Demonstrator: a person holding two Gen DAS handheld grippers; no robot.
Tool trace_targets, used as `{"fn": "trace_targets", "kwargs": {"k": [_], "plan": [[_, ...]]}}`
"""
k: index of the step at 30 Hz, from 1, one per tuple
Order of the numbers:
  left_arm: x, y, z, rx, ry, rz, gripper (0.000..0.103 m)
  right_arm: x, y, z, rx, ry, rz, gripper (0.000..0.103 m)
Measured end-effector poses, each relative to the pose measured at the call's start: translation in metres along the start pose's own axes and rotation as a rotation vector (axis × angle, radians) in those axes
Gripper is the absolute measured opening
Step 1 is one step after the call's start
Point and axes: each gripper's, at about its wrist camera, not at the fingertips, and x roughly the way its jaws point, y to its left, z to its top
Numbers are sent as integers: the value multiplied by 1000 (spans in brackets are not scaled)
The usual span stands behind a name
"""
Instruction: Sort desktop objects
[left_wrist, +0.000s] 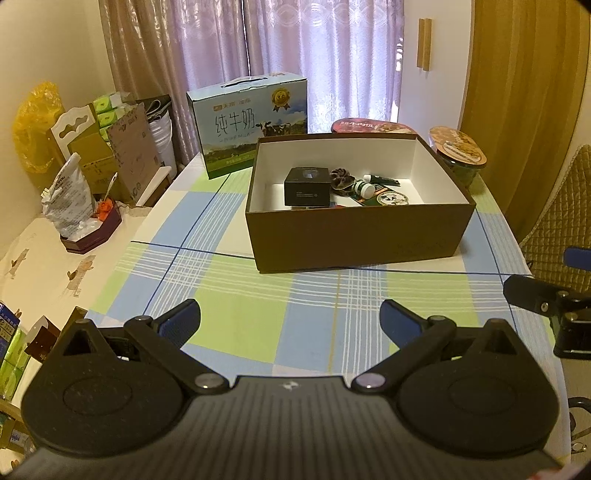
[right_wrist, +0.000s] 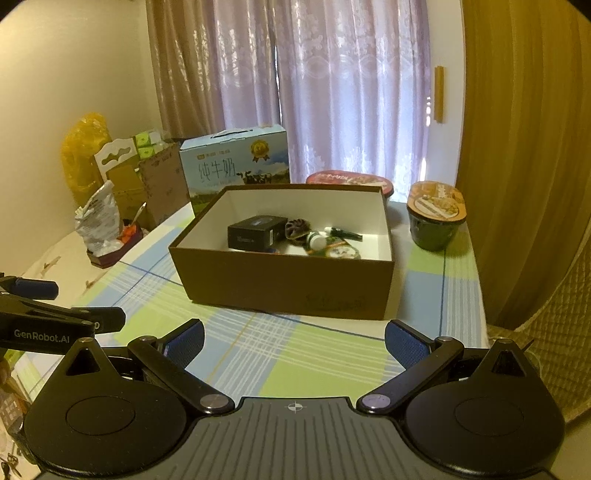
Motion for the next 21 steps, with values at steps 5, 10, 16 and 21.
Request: {"fn": "trace_targets", "kwargs": {"k": [5,10,16,21], "plan": [[-8,-7,-4,4,-11,3,102,-5,-4,-5,6,-3,5,101],[-12,-12,-9,3,-9,2,102,-7,-7,-8,7,4,9,101],[-15,-16,-13,4,-7,1,102,-9,-8,-12,7,14,15,101],[-16,-18,-15,1,-1,3,102,-8,-5,-16,3,26,21,101]]}}
